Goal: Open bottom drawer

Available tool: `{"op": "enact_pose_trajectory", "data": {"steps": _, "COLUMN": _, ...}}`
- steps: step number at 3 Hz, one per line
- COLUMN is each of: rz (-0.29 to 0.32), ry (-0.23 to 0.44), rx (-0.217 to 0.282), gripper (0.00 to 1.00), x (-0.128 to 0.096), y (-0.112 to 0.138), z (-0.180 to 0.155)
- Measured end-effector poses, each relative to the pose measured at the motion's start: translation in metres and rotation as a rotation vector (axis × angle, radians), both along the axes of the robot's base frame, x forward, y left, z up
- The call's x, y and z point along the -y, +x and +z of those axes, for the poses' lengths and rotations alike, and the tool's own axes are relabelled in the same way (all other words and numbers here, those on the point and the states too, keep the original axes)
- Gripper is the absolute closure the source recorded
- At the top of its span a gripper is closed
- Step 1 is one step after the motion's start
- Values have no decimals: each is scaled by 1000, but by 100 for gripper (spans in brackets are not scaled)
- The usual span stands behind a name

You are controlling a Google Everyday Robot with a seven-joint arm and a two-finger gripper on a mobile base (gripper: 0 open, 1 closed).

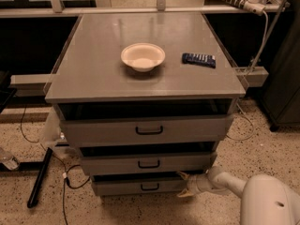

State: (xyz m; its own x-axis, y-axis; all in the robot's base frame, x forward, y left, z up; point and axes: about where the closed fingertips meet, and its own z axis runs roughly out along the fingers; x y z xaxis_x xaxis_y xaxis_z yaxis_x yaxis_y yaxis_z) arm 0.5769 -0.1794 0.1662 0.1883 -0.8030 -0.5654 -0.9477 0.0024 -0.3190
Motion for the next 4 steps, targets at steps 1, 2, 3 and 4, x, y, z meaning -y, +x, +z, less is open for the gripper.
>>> {"op": "enact_pose_trajectory", "data": {"steps": 1, "rz": 0, "ry": 0, "rx": 0, "gripper": 64, "x": 0, "y": 0, "z": 0}}
{"op": "enact_pose_trajectory", "data": {"steps": 2, "rz": 0, "ry": 0, "rx": 0, "gripper": 88, "x": 0, "y": 0, "z": 7}}
{"op": "enact_pose_trajectory", "data": {"steps": 3, "rz": 0, "ry": 0, "rx": 0, "gripper": 100, "x": 0, "y": 0, "z": 14}}
{"op": "enact_pose_trajectory", "data": {"steps": 4, "rz": 0, "ry": 0, "rx": 0, "gripper": 100, "x": 0, "y": 0, "z": 14}}
